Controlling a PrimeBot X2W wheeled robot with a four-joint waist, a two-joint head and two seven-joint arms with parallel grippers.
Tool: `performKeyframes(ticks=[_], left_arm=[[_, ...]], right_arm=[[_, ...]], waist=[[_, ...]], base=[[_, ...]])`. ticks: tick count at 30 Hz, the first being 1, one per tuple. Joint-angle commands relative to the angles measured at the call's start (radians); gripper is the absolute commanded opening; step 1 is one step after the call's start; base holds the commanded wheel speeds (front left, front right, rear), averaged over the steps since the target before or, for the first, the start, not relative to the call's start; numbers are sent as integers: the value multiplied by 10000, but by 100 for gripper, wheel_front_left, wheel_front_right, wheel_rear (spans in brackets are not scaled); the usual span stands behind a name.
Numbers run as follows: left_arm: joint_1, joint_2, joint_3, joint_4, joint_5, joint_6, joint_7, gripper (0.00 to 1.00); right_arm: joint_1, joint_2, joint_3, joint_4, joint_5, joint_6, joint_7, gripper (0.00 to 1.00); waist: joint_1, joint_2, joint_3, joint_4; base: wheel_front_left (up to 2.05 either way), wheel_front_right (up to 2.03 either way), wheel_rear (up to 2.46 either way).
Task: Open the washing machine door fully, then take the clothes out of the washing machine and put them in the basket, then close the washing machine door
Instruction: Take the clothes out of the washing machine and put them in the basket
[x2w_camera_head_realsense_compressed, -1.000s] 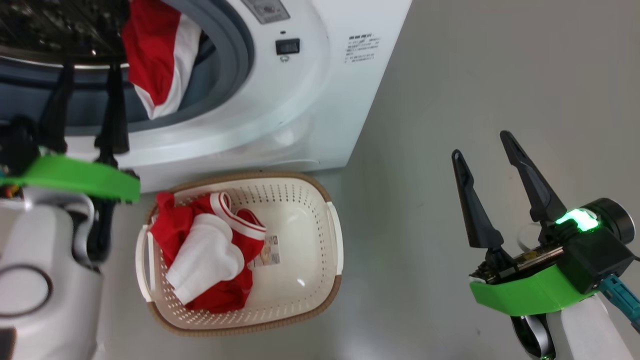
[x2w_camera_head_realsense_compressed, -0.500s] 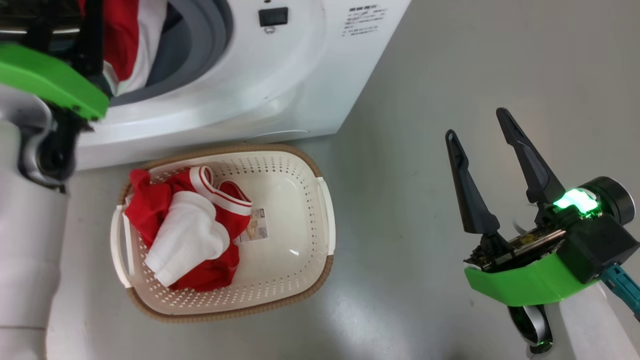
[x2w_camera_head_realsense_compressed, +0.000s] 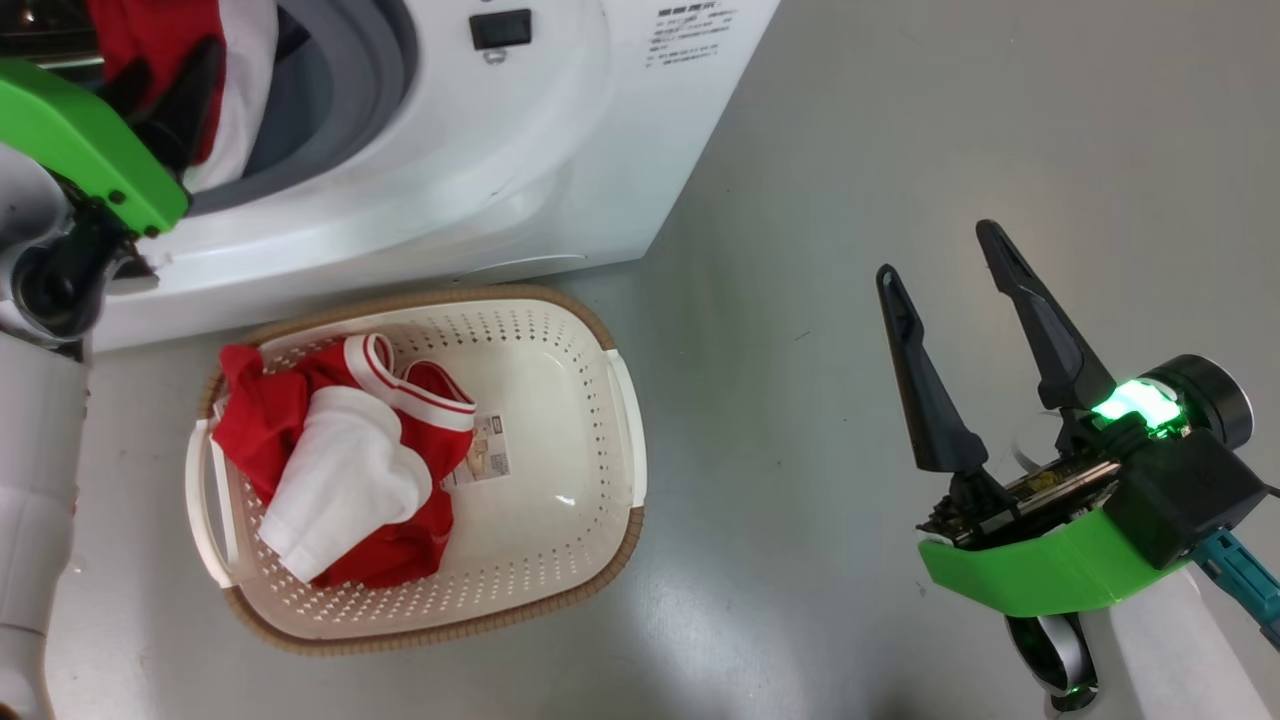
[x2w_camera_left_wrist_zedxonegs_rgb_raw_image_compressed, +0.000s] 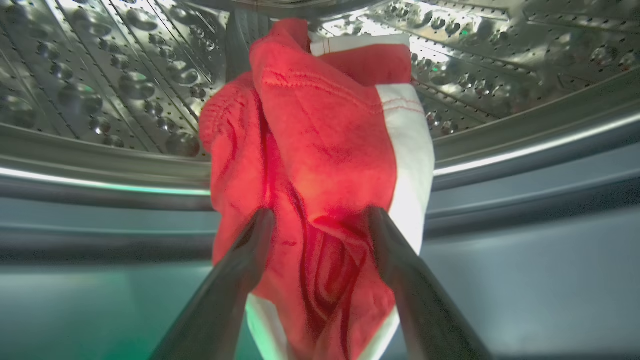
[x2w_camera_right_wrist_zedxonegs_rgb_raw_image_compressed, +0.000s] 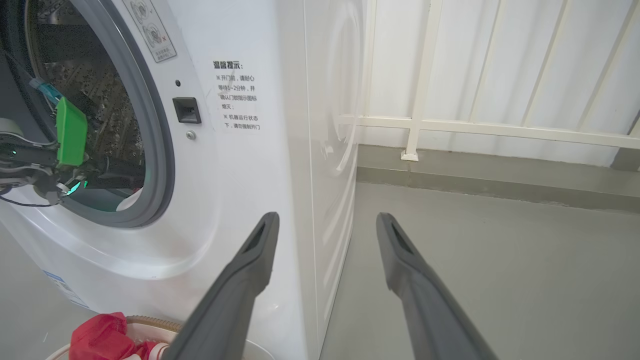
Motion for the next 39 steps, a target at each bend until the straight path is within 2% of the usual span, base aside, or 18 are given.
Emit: performKeyframes(ticks=[1, 2, 3, 4, 5, 6, 14, 24, 32, 39], left_arm=[[-197, 492, 93, -162, -134, -57, 101, 100], [-186, 468, 53, -170, -215, -57, 144, 100], [-173, 468, 4, -187, -268, -57, 154, 90], [-173, 468, 4, -187, -268, -57, 154, 90], [-165, 481, -39, -209, -305, -57, 125, 43], [-161, 512, -70, -254, -312, -57, -11, 0], [-112, 714, -486, -431, -317, -57, -632, 0], [386, 1100, -1046, -604, 121, -57, -2548, 0], [1255, 1218, -1340, -484, 613, -57, -4742, 0], [2277, 1293, -971, -1329, 925, -51, -5348, 0]], right_arm=[[-75, -3, 237, -210, 101, 63, -65, 100], [-80, -3, 240, -209, 110, 63, -65, 100], [-86, -3, 241, -204, 118, 63, -65, 100], [-86, -3, 241, -204, 118, 63, -65, 100], [-92, -3, 245, -197, 125, 63, -65, 100], [-99, -3, 252, -186, 131, 63, -65, 100], [-101, -3, 252, -91, 173, 63, -65, 100], [-75, -3, 111, -28, 202, 63, -65, 100], [66, -3, 23, 119, 180, 63, -65, 100], [265, -3, -56, 211, 157, 63, -65, 100]], waist=[[0, 0, -1, -27], [0, 0, -1, -34], [0, 0, -4, -38], [0, 0, -4, -38], [0, 0, -10, -44], [0, 0, -12, -50], [0, 0, -114, -37], [0, 0, -485, 135], [0, 0, -1110, 331], [0, 0, -1665, 489]], base=[[0, 0, 0], [0, 0, 0], [0, 0, 0], [0, 0, 0], [0, 0, 0], [0, 0, 0], [0, 0, 0], [0, 0, 0], [0, 0, 0], [0, 0, 0]])
